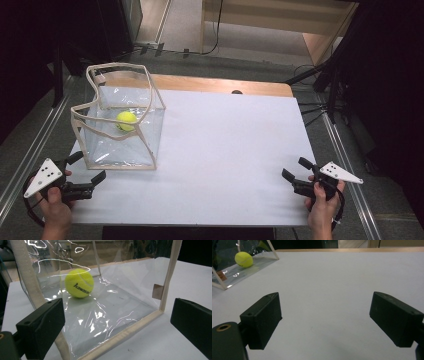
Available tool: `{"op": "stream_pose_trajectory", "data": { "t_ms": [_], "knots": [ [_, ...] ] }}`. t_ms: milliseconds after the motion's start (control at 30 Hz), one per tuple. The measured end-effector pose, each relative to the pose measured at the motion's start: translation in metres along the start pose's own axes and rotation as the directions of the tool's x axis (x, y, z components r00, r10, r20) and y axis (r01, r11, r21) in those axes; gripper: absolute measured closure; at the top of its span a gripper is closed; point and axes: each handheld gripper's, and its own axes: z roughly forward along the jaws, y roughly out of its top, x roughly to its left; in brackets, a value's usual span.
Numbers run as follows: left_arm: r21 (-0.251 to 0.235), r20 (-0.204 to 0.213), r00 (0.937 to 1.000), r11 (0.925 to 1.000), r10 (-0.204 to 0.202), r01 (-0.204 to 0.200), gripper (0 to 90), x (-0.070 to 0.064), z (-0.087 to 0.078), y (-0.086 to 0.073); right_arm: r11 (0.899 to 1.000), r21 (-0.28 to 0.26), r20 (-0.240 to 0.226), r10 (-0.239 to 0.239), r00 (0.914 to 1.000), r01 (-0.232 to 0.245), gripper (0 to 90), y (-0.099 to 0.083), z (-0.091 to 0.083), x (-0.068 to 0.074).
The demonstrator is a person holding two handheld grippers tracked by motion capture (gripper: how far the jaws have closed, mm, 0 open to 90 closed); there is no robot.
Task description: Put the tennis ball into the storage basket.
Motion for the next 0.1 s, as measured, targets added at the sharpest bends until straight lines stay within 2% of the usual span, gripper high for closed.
{"op": "stream_pose_trajectory", "data": {
  "t_ms": [100],
  "knots": [
    [0.001,0.001,1.0000,1.0000,0.001,-0.001,0.0,0.0001,0.0005,0.0000,1.000,0.003,0.007,0.004,1.0000,-0.004,9.4,-0.0010,-0.0001,-0.0018]
  ]
}}
